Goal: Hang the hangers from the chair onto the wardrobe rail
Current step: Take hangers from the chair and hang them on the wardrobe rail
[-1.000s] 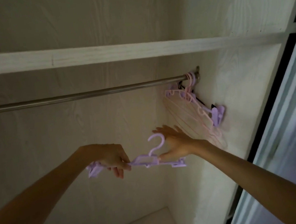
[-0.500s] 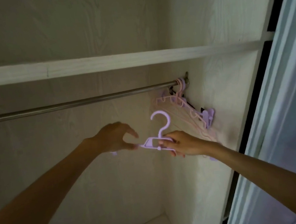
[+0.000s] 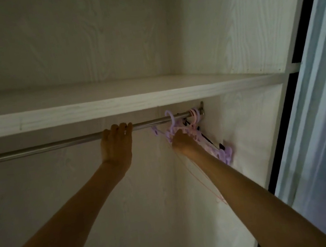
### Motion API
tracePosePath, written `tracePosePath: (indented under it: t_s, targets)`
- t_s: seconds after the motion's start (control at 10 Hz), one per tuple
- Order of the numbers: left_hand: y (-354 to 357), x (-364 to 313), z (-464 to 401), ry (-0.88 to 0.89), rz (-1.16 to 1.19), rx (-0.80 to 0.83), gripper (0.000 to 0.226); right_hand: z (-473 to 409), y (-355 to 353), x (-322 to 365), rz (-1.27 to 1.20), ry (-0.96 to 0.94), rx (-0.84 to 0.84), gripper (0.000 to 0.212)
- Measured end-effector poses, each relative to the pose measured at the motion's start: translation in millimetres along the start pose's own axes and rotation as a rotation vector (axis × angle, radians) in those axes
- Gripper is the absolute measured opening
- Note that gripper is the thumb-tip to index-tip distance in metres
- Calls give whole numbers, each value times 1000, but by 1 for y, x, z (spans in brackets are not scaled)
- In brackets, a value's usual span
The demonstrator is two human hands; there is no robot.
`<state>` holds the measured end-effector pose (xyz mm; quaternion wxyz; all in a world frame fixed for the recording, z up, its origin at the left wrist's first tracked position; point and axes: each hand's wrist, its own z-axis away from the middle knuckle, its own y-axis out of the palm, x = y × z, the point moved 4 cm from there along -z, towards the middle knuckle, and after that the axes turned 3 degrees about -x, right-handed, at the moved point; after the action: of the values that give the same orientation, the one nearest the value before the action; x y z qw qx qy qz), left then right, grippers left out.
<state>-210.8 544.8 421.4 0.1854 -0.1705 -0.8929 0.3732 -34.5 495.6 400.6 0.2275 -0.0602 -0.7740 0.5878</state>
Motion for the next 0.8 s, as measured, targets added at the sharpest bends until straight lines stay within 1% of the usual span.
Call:
tracePosePath:
  t_s: [0.1, 0.2, 0.3, 0.4, 0.5, 0.6, 0.7, 0.8]
  targets:
    - [3, -1, 5, -16, 9, 0, 66, -5, 5, 3, -34, 19, 20, 37]
    - [3, 0, 6, -21, 43, 6, 65, -6, 15, 5, -51, 41, 30, 42]
    - [2, 3, 5, -18, 66, 3, 66, -6, 15, 7, -135, 14, -187, 67]
    - [2, 2, 7, -27, 83, -5, 67, -1, -9, 15, -96, -188, -582, 66]
    - [2, -1, 8, -34, 88, -16, 66, -13, -18, 22, 96, -336, -579, 60]
    - [1, 1, 6, -25, 77, -8, 69, -24, -18, 16, 217, -390, -470, 55]
    - [2, 1, 6, -23, 67, 5, 72, -26, -26, 6, 303, -435, -513, 51]
    - [2, -1, 7, -31, 47, 18, 73, -33, -37, -10, 431, -399, -551, 46]
